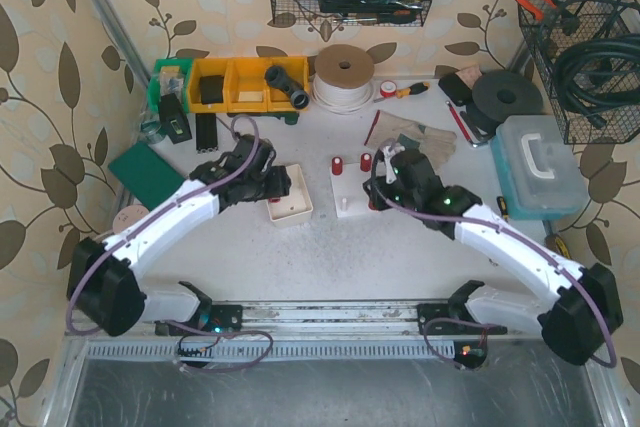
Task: Install the large spring
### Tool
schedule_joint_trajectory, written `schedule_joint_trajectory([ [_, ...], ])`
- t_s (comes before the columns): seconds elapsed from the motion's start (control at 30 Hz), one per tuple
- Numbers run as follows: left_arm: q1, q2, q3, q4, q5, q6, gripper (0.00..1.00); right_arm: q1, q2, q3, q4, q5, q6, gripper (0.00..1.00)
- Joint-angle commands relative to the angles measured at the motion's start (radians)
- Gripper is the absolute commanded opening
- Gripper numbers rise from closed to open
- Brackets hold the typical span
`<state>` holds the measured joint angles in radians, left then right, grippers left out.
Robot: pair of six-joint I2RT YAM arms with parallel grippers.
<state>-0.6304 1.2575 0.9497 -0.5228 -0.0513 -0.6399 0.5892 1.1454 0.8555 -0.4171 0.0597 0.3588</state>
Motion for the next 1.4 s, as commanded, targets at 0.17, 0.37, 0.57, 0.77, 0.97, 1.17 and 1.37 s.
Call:
schedule_joint_trajectory([
  [0.17,-0.009,0.276,0.355,-0.378,0.016,-0.199,0.54,0.095,-0.219,-0.213,0.371,0.088,0.120,0.48],
  [0.37,-0.021,0.483,0.565,-0.506,-0.046,-0.136,0.45,0.093,-0.213,-0.237,0.388,0.095,0.150,0.52],
  [0.57,-0.023,0.523,0.524,-0.462,-0.098,-0.122,0.45,0.073,-0.201,-0.195,0.236,0.242,0.252,0.97],
  [0.77,-0.022,0.585,0.522,-0.443,-0.151,-0.073,0.44,0.038,-0.253,-0.265,0.290,0.209,0.288,0.99],
  [0.97,-0.020,0.667,0.561,-0.440,-0.208,0.014,0.43,0.039,-0.296,-0.303,0.330,0.196,0.278,0.99],
  [1.17,-0.003,0.685,0.519,-0.347,-0.179,0.044,0.47,0.038,-0.294,-0.318,0.356,0.199,0.289,0.99],
  [1.37,-0.002,0.683,0.456,-0.281,-0.169,0.019,0.48,0.039,-0.262,-0.306,0.371,0.183,0.276,0.99],
])
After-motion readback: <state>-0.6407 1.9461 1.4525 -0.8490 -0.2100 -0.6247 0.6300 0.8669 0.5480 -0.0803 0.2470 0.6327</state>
